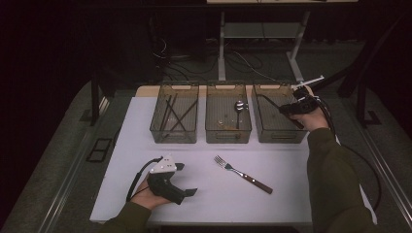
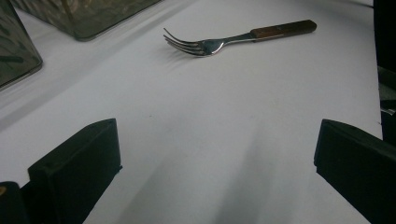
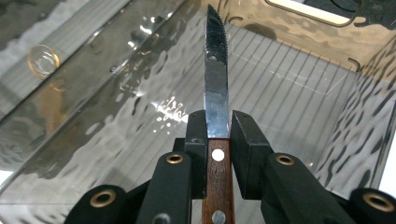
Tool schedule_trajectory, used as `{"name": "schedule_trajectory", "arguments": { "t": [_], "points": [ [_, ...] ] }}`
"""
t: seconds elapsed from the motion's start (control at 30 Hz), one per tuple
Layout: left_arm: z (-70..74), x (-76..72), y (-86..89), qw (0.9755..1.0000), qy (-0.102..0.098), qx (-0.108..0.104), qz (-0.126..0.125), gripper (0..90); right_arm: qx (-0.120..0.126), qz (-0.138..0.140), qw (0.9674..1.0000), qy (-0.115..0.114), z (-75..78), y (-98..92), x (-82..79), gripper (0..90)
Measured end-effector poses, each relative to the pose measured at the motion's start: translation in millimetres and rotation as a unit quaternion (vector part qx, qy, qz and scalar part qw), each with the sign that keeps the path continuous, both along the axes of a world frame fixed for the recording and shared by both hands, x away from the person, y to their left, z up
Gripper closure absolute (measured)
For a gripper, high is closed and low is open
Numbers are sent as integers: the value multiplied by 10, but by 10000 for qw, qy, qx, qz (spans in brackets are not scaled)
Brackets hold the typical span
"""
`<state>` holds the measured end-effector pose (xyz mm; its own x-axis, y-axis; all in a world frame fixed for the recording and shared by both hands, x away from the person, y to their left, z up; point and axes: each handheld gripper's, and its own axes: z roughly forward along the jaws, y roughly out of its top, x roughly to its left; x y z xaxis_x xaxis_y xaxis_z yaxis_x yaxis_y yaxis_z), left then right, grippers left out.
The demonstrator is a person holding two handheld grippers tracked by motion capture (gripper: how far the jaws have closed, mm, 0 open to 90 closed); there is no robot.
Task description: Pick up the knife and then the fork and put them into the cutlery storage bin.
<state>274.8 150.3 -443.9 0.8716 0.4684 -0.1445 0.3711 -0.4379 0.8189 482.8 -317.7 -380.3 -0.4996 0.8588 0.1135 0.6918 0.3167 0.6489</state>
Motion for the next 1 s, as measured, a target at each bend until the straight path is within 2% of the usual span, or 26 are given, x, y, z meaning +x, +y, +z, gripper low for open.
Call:
{"name": "schedule_trajectory", "arguments": {
  "t": [0.07, 0.17, 0.3, 0.37, 0.5, 0.53, 0.63, 0.83, 0.93, 1.0],
  "points": [
    [1, -3, -1, 10000, -3, -2, -3, 0, -32, -13, 10000, 73, -26, 13, 9, 770],
    [-3, -4, -9, 10000, 0, 6, -4, 0, -244, 11, 9996, 152, -71, 40, 16, 770],
    [-1, -5, -9, 10000, 0, 1, 5, 0, -332, 30, 9992, 235, -115, 67, 20, 769],
    [1, -4, -6, 10000, -3, 12, 2, 0, -502, 67, 9983, 278, -139, 95, 21, 769],
    [-3, -8, -15, 10000, 9, -29, 25, 0, -566, 93, 9977, 366, -168, 120, 26, 733],
    [-3, -9, -16, 10000, 11, -39, 29, 0, -561, 118, 9977, 360, -168, 121, 24, 661],
    [0, -11, -14, 10000, 5, -38, 22, 0, -471, 101, 9984, 310, -151, 117, 17, 578],
    [0, -10, -16, 10000, -4, -32, 12, 0, -344, 61, 9993, 137, -78, 93, -25, 519],
    [-1, -10, -17, 10000, -1, -33, 12, 0, -14, 95, 9999, 61, -32, 67, -86, 471],
    [1, -11, -16, 10000, -2, -39, 21, 0, -8, 144, 9999, 12, 7, 64, -133, 445]
  ]
}}
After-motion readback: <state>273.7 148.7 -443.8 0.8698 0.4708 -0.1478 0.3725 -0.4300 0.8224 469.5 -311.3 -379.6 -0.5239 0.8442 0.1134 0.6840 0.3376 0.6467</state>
